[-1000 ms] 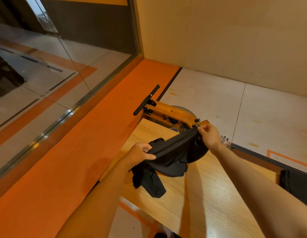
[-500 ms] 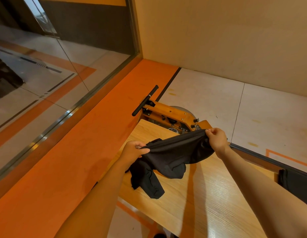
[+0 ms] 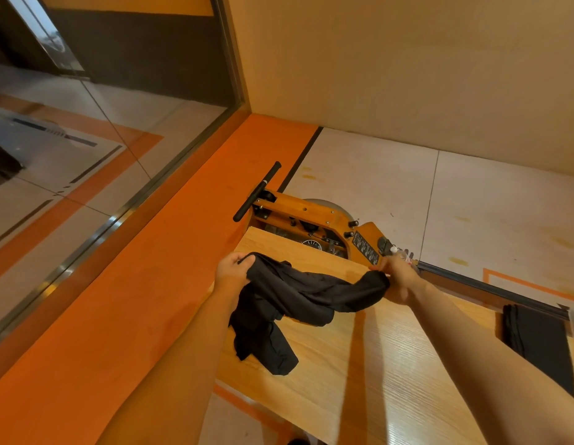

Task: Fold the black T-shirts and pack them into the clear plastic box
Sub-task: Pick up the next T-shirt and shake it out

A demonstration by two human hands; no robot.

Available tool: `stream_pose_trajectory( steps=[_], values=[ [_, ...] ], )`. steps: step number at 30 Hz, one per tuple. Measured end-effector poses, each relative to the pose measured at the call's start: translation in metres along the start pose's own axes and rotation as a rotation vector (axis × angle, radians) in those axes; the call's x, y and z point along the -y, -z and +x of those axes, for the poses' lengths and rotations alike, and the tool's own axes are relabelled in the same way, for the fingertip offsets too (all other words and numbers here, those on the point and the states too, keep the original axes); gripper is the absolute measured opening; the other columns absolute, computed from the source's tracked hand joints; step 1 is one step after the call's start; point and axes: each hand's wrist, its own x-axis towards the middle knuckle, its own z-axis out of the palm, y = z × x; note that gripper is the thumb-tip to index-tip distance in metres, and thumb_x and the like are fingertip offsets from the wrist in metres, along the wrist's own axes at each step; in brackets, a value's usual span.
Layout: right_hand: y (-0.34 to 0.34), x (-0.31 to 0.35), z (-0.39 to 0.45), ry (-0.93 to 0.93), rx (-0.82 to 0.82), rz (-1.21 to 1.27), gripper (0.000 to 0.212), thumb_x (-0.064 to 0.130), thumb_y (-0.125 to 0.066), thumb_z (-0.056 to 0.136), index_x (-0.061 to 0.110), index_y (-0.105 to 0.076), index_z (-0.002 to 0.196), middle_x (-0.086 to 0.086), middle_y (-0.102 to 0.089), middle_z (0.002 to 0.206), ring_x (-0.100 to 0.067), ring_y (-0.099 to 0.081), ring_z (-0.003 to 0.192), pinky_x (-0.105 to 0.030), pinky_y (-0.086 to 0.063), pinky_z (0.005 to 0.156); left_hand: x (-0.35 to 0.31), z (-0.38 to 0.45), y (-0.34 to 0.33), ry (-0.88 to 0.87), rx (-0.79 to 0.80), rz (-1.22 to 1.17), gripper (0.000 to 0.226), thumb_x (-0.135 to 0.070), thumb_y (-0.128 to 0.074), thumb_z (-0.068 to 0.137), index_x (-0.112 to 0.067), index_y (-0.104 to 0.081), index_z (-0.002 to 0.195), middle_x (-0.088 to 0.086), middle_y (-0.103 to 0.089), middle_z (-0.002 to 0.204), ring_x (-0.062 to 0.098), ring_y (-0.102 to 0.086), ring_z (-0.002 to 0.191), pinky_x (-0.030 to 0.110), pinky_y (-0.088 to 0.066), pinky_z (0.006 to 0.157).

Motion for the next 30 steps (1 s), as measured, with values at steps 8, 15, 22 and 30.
stream_pose_trajectory(
  steps=[8, 15, 22, 30],
  values=[
    [0.026, -0.006, 0.008, 0.08, -0.127, -0.17, 0.034, -0.003, -0.062, 0.09, 0.007, -0.061, 0.122, -0.015, -0.056, 0.126, -0.03, -0.054, 0.118, -0.039, -0.05, 0.097, -0.002, 0.005, 0.009, 0.025, -0.053, -0.066, 0.01, -0.011, -0.056, 0.097, -0.003, -0.06, 0.1, 0.012, -0.058, 0.102, 0.028, -0.055, 0.097, 0.036, -0.046, 0.081],
    [0.029, -0.014, 0.003, 0.294, -0.188, -0.253, 0.035, -0.005, -0.066, 0.086, 0.001, -0.062, 0.121, -0.014, -0.061, 0.116, -0.03, -0.059, 0.11, -0.039, -0.053, 0.09, -0.003, -0.007, -0.004, -0.007, -0.01, -0.006, 0.01, -0.013, -0.057, 0.097, -0.004, -0.059, 0.101, 0.007, -0.056, 0.101, 0.024, -0.054, 0.094, 0.036, -0.046, 0.081],
    [0.046, -0.006, -0.004, 0.481, -0.459, -0.328, 0.052, -0.009, -0.068, 0.084, 0.001, -0.052, 0.133, -0.016, -0.06, 0.117, -0.029, -0.06, 0.103, -0.045, -0.051, 0.098, -0.016, -0.006, -0.003, -0.104, -0.055, -0.021, 0.007, -0.011, -0.059, 0.095, -0.005, -0.061, 0.092, 0.0, -0.058, 0.086, 0.019, -0.055, 0.083, 0.038, -0.047, 0.08],
    [0.097, 0.033, -0.029, 0.63, -0.573, -0.229, 0.028, 0.001, -0.068, 0.087, 0.002, -0.066, 0.115, -0.015, -0.065, 0.115, -0.031, -0.062, 0.107, -0.04, -0.053, 0.095, -0.067, 0.005, -0.031, -0.131, -0.021, -0.074, 0.013, -0.021, -0.061, 0.095, -0.01, -0.064, 0.103, 0.009, -0.059, 0.11, 0.028, -0.055, 0.103, 0.043, -0.046, 0.083]
  ],
)
